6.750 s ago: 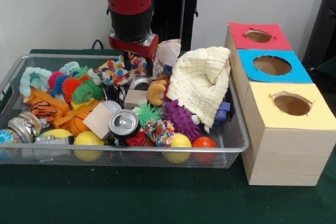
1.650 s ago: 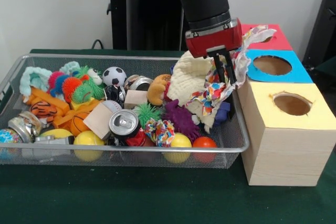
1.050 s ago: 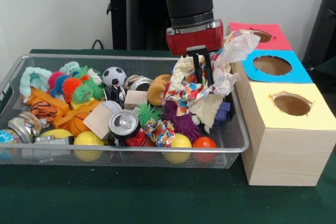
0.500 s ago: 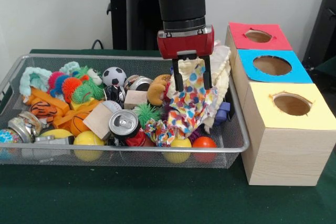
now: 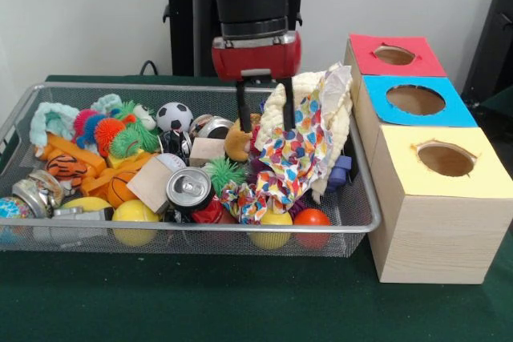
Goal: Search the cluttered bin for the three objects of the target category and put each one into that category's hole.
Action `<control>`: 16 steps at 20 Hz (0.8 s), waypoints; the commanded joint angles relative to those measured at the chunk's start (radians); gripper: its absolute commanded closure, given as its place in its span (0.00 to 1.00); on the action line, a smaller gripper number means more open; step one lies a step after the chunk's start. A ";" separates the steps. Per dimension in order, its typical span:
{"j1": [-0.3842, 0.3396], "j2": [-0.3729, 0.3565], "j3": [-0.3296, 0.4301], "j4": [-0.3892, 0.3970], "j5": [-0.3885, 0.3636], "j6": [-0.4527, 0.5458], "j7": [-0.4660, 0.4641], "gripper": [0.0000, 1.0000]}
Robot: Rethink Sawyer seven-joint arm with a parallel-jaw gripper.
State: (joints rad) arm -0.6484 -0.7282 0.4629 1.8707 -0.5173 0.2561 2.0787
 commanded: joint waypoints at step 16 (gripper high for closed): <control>-0.178 0.134 -0.003 -0.180 -0.132 0.434 -0.254 0.00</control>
State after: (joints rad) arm -0.8092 -0.7442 0.4675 1.7889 -0.5441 0.5553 2.0787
